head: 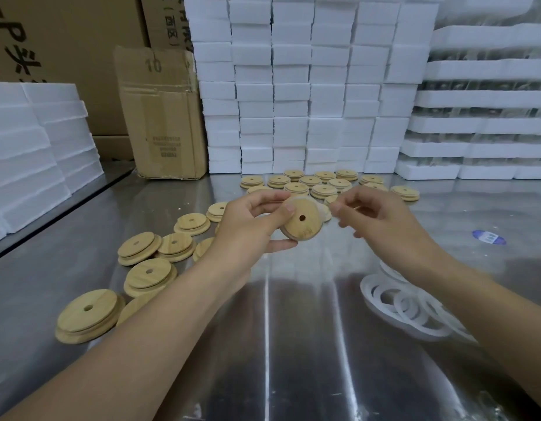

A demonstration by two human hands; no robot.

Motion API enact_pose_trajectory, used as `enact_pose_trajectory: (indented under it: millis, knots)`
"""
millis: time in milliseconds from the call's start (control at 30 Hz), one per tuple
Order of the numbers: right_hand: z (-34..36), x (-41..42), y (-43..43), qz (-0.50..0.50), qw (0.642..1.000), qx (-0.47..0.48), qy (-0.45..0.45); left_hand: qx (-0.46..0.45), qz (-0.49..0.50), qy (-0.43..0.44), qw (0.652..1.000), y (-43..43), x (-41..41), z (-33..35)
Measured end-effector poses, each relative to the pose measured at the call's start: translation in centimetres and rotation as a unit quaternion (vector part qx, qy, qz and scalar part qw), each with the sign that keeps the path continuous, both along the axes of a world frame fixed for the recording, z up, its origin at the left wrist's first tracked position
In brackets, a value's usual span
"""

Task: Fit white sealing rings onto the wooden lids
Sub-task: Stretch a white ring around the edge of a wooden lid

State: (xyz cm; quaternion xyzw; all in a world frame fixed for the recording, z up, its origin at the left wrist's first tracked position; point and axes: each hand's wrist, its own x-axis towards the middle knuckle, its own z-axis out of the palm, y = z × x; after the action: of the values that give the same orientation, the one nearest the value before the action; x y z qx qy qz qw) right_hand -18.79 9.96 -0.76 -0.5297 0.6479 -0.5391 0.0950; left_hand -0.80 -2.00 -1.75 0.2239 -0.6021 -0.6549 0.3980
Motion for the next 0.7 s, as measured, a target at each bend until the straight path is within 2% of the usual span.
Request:
enact_pose_trajectory:
  millis: [167, 333, 400, 533, 633, 700]
  knots:
    - [-0.6, 1.4, -0.2, 0.012, 0.999, -0.025, 0.044, -0.041, -0.021, -0.012, 0.999, 0.4, -0.2, -0.4]
    - [-0.3, 1.5, -0.1, 0.03, 0.999, -0.01, 0.017, -0.068, -0.042, -0.024, 0.997, 0.4, -0.1, -0.6]
    - [0.0, 1.2, 0.1, 0.023, 0.999, -0.036, -0.002, -0.073, -0.045, -0.019, 0.996, 0.5, -0.2, -0.5]
    - [1.8, 0.3, 0.6, -0.03, 0.986, -0.13, -0.098, -0.083, -0.039, 0.002, 0.996, 0.4, -0.3, -0.3]
    - [3.8, -2.2, 1.6, -0.092, 0.957, -0.188, -0.2, -0.084, -0.03, -0.006, 0.996, 0.1, 0.0, -0.7]
    - [4.4, -3.3, 2.1, -0.115, 0.942, -0.194, -0.249, -0.082, -0.032, -0.002, 0.996, 0.1, 0.1, -0.5]
